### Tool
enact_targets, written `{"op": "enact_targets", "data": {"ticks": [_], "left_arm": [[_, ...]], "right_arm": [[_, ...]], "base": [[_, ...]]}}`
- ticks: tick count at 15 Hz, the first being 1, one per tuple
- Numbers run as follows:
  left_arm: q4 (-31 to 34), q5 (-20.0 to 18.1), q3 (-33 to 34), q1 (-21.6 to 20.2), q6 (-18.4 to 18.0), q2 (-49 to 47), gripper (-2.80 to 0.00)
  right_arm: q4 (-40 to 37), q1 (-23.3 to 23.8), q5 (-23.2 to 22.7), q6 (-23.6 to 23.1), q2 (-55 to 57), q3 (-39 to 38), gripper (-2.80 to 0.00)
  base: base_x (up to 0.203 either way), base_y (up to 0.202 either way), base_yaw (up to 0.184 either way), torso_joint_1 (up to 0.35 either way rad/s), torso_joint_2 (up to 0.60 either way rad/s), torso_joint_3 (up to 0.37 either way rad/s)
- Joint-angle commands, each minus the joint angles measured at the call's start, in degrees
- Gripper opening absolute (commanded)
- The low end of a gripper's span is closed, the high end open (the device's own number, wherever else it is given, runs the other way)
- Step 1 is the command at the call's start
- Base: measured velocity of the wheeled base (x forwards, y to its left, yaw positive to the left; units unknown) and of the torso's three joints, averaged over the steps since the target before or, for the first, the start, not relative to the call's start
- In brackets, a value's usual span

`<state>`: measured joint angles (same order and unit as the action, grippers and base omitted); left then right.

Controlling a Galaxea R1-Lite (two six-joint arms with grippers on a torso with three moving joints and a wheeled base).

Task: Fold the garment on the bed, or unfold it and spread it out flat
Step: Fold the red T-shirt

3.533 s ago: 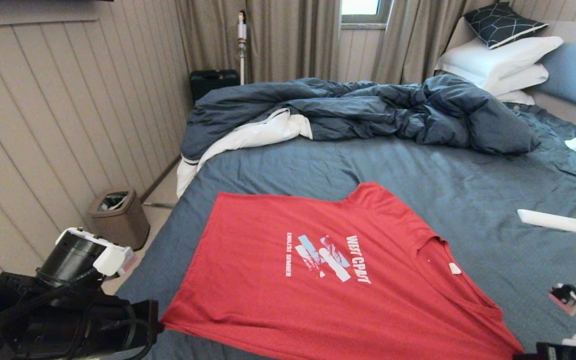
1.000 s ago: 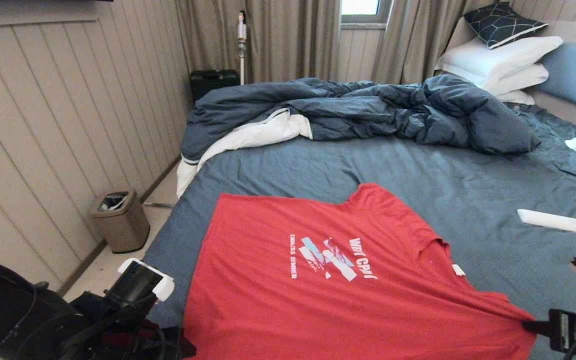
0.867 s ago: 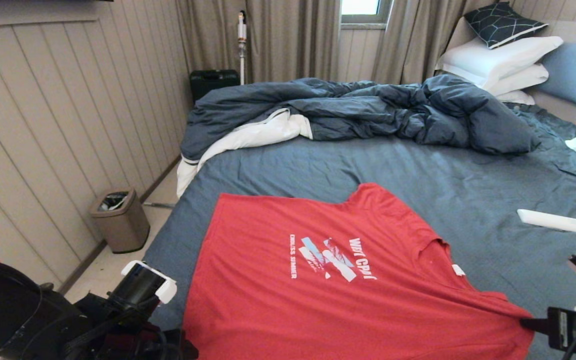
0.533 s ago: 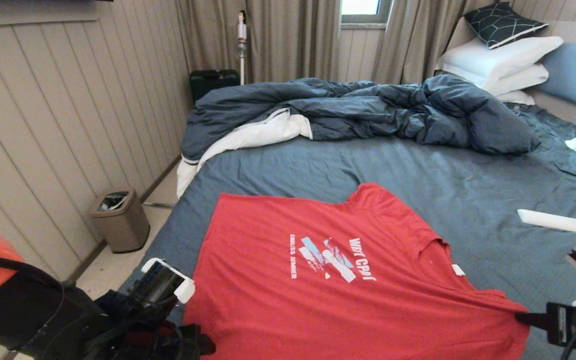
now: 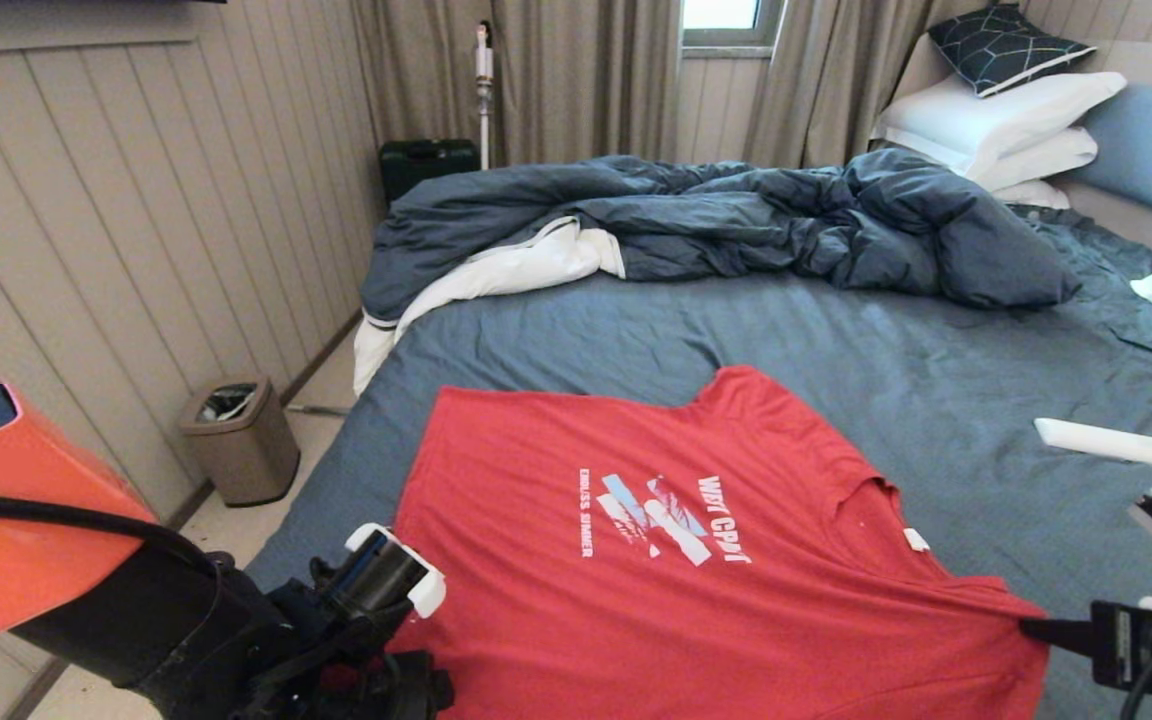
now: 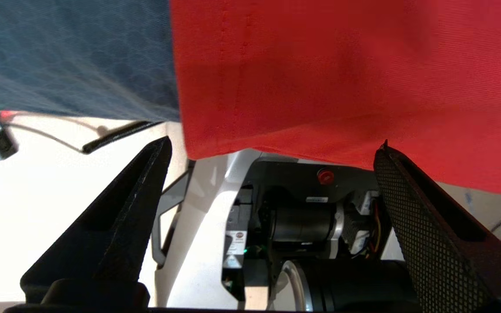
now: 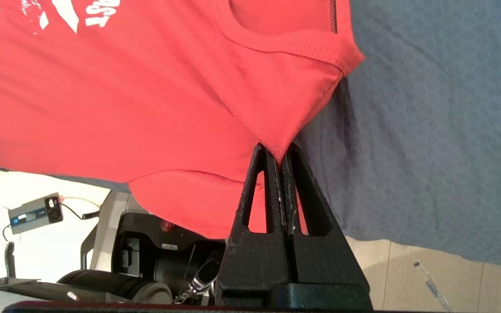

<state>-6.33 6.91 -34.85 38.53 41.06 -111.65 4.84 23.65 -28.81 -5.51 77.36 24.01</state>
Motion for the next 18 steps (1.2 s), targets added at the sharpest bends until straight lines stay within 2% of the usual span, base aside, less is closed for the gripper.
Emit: {"op": "enact_targets", "data": {"ticks": [1,8,9,18], "left_arm": [[0.0,0.9,-0.5,0.0,0.3,-1.0,0.00],[2.7,1.9,-2.4,0.6,0.7,-2.1,0.00],[2.8,1.9,-2.5,0.6,0.6,-2.1,-2.80],[2.4,1.5,-1.9,0.6,1.1,1.2,-2.80]], "right_arm": [[0.0,-0.5,-0.2,0.1,-0.5,0.1,-2.80],[-0.4,-0.7,-0.4,0.3,-2.7,0.0,-2.80],[-0.4,-0.7,-0.4,0.3,-3.4,0.1,-2.80],[-0.5,-1.6,-0.3,0.4,-4.6,-0.1,-2.80]], "base": [[0.000,0.000,0.000,0.000,0.00,0.000],[0.000,0.000,0.000,0.000,0.00,0.000],[0.000,0.000,0.000,0.000,0.00,0.000],[0.000,0.000,0.000,0.000,0.00,0.000]]}}
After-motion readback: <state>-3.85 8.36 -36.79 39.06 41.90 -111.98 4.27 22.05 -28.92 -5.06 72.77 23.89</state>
